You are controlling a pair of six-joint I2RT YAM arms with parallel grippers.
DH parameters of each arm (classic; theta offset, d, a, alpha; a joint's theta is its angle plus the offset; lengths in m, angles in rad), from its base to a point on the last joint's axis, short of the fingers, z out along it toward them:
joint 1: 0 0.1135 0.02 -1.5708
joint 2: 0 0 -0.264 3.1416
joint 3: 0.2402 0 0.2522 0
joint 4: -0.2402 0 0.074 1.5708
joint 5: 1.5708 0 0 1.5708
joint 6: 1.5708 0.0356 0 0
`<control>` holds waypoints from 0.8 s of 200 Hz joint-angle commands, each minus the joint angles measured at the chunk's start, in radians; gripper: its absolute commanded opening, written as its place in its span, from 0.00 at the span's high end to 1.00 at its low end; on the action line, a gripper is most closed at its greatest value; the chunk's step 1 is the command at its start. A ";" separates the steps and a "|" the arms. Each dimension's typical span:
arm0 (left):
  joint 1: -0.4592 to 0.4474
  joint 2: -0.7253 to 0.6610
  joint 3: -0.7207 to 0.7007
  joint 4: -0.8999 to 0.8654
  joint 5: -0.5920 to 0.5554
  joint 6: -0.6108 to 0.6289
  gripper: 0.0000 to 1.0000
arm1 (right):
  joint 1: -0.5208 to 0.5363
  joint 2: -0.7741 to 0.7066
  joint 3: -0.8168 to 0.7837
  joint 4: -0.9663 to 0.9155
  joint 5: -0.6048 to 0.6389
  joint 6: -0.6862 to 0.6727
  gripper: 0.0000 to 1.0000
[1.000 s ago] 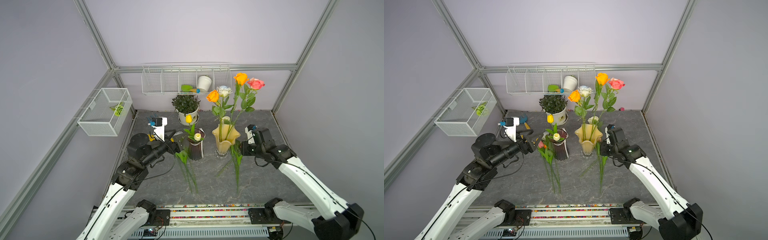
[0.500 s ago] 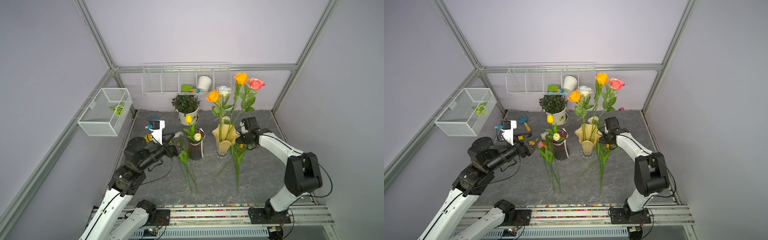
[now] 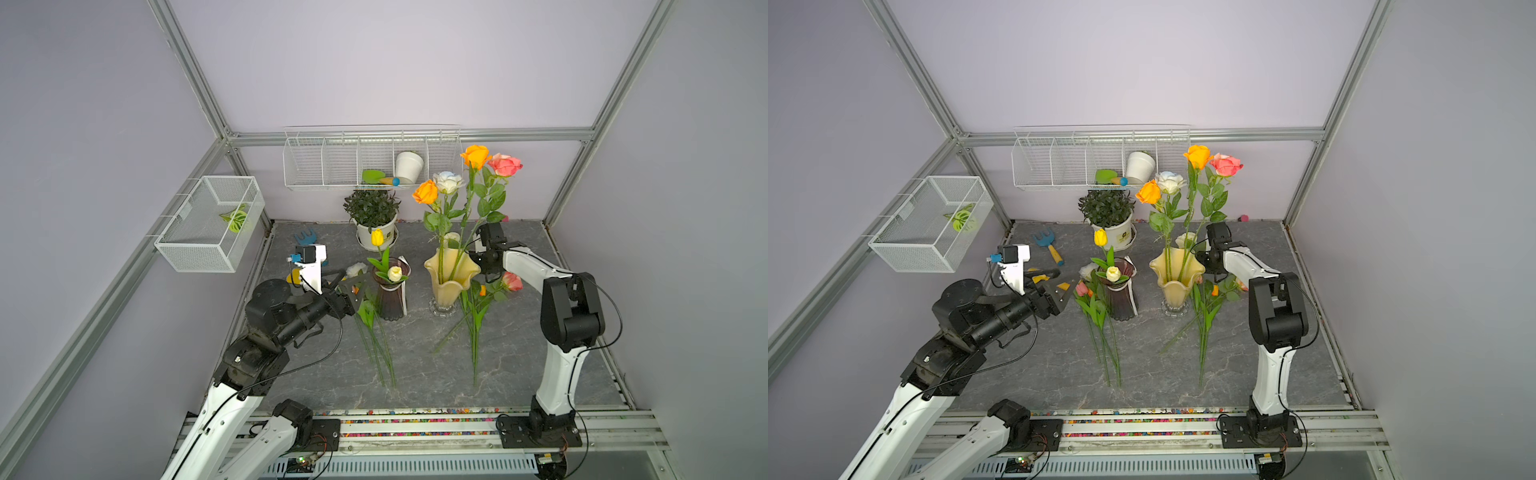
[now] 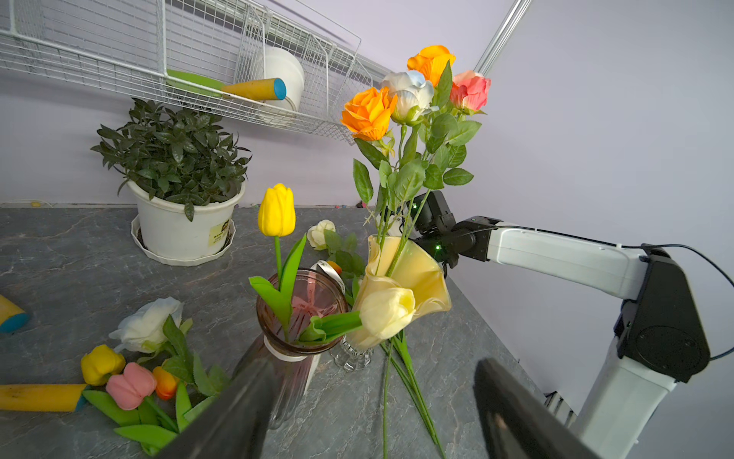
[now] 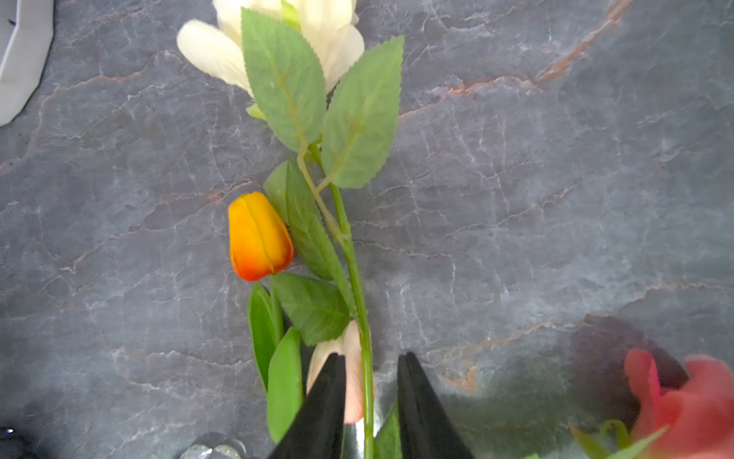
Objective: Arrange the flowers in different vases according to their variety
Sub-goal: Pick up the flower at the center of the board.
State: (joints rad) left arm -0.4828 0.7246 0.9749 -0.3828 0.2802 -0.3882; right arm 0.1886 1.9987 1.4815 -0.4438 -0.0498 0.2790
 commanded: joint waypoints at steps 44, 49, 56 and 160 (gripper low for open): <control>-0.001 -0.002 -0.025 0.012 -0.026 -0.006 0.17 | -0.004 0.048 0.006 0.001 -0.059 -0.001 0.71; -0.001 -0.001 -0.025 0.012 -0.025 -0.006 0.17 | -0.005 0.049 0.005 0.001 -0.058 -0.001 0.71; 0.000 0.001 -0.025 0.011 -0.025 -0.006 0.17 | -0.004 0.051 0.003 0.002 -0.055 -0.001 0.72; -0.001 0.006 -0.029 0.017 -0.029 -0.003 0.17 | -0.005 0.083 0.007 -0.012 -0.047 0.006 0.81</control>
State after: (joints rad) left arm -0.4828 0.7315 0.9569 -0.3790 0.2584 -0.3882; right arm 0.1871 2.0621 1.4876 -0.4435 -0.0875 0.2802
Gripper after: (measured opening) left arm 0.831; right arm 0.203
